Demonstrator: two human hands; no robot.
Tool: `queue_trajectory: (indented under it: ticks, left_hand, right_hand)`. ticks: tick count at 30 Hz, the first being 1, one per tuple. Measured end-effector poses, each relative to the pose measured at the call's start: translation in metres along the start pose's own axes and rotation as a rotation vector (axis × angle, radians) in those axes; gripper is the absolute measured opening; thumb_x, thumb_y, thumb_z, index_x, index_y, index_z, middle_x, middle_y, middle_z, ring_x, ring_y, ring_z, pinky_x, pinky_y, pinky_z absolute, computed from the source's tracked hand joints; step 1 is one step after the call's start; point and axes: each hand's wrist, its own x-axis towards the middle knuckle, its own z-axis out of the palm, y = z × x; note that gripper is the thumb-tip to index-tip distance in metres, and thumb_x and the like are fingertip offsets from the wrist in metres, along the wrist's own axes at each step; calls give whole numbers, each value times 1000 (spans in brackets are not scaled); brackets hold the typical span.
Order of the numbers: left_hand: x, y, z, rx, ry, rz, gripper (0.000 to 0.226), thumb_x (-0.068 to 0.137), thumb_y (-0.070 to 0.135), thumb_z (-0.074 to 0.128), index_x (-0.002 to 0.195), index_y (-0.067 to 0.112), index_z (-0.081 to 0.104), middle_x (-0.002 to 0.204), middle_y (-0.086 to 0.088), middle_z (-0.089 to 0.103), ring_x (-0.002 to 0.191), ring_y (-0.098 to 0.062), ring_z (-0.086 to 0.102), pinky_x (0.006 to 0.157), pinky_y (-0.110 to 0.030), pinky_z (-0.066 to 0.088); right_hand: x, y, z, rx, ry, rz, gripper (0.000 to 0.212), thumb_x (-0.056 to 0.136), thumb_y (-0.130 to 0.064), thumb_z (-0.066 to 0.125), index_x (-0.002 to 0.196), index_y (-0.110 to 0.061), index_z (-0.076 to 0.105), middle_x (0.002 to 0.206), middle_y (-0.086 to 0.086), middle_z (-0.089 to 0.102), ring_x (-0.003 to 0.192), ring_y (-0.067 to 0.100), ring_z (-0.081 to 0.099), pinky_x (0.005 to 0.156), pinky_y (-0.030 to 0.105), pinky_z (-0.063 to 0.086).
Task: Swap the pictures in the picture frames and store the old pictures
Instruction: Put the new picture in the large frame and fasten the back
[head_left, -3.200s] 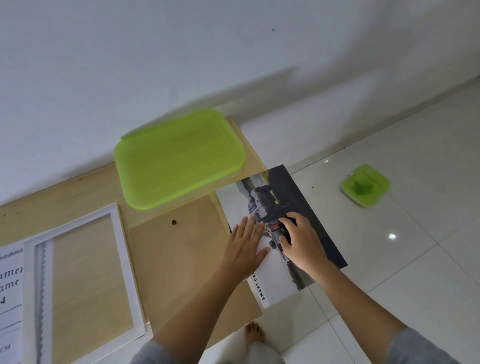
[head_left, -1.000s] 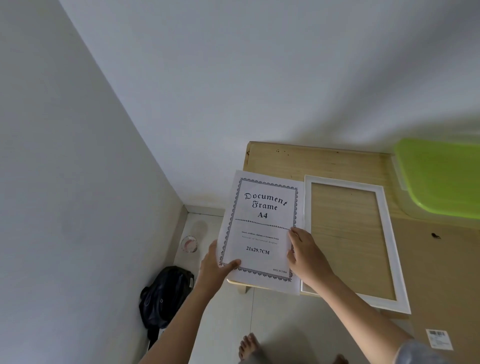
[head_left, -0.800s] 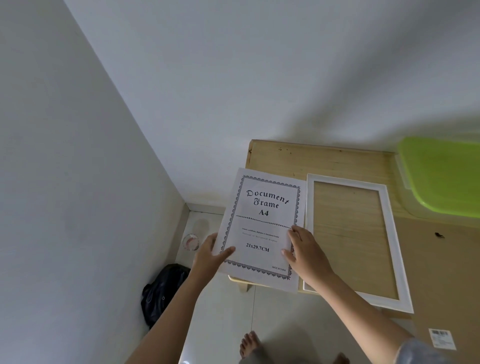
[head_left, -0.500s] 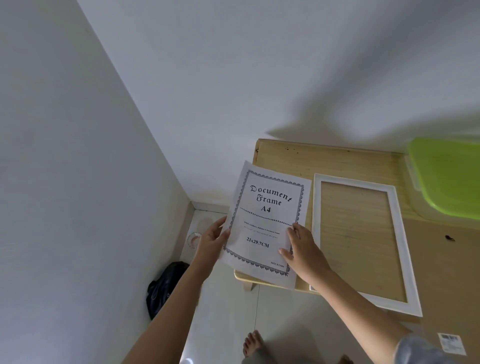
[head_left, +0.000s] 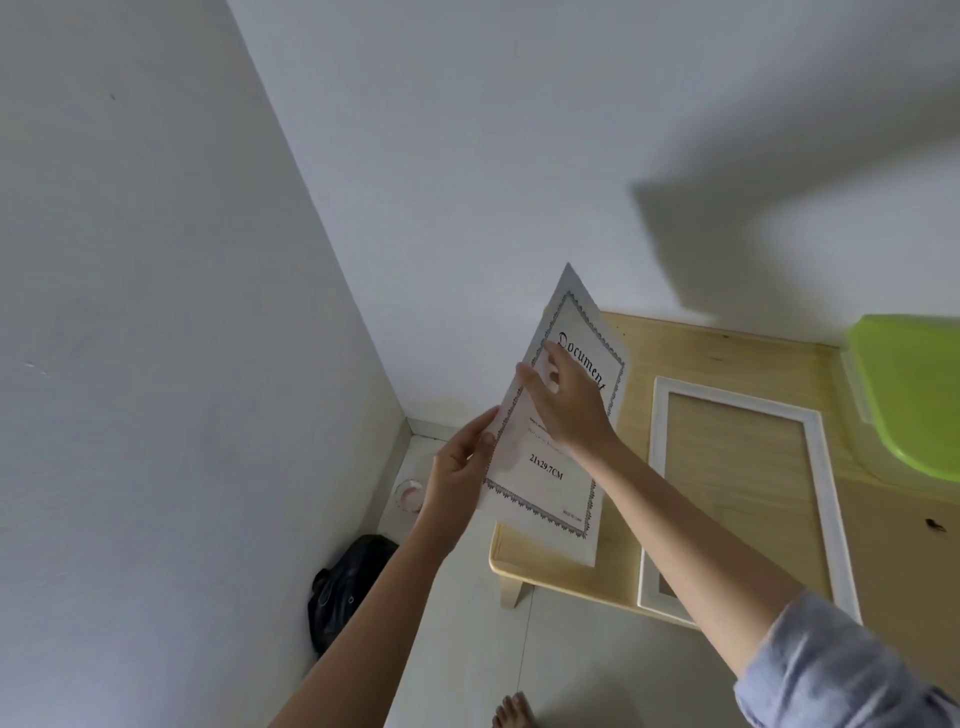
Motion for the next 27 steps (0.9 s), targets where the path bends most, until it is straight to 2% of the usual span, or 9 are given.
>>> queue_trajectory:
  ticks: [3,8,12,14,16,18,20,23,27]
  left_hand:
    - [-4,13,14,3,-10,58,30,98,11,43,123,20,57,97,3,71,78,-6,67,66,-18,53]
    - [-10,27,42,38,-45,124,32,98,12,42,120,29,59,94,3,72,79,-15,67,69,-30,56]
    - [-17,27,71,113,-71,135,26,95,28,49,113,43,60,107,-10,67,91,-27,65,73,-39,55]
    - [-21,26,88,174,-96,157,28,88,43,53,115,44,59,115,-4,64,106,-25,61,86,-43,52]
    - [-26,27,110,194,-127,192,27,91,37,54,118,36,59,120,4,61,113,-12,56,94,-33,49]
    - [-34,29,137,199,-138,221,26,95,24,50,119,30,58,124,8,57,115,0,52,92,-13,43]
    - [-39,26,161,228,-133,233,26,95,21,49,118,28,58,128,8,55,117,5,48,88,-3,38]
    - [-41,6,194,366,-132,253,27,95,24,49,120,29,56,133,7,51,122,-1,45,97,-11,39]
    - [-45,-44,220,781,-173,295,39,96,31,47,134,26,47,146,1,36,136,-13,32,109,-27,31]
  right_hand:
    - [0,-15,-8,-37,27,-51,66,91,-41,51,145,-14,25,148,5,32,137,17,28,113,37,26]
    - [-11,-25,-33,5,145,-106,45,89,-18,55,132,-16,43,115,8,61,106,21,59,85,29,47]
    - [-19,-18,-61,25,240,-136,16,84,-3,49,95,-11,57,82,-2,62,81,6,61,68,28,54]
    - [-25,-13,-78,13,280,-149,21,83,3,48,81,-16,58,73,-8,54,67,-2,54,62,12,48]
    - [-31,-6,-99,-5,307,-158,32,79,6,45,61,-19,42,56,-13,37,49,3,43,51,6,34]
    - [-37,6,-122,-21,321,-153,15,73,6,42,62,-4,39,50,1,32,46,12,33,51,17,32]
    - [-42,21,-146,9,324,-134,7,71,4,42,73,5,49,59,21,48,50,20,38,53,23,34]
    - [-58,49,-188,133,325,-45,27,73,5,46,84,-10,66,76,15,69,64,23,63,58,34,53]
    - [-84,101,-230,156,362,126,45,73,10,51,97,-23,71,77,4,72,73,28,66,67,37,55]
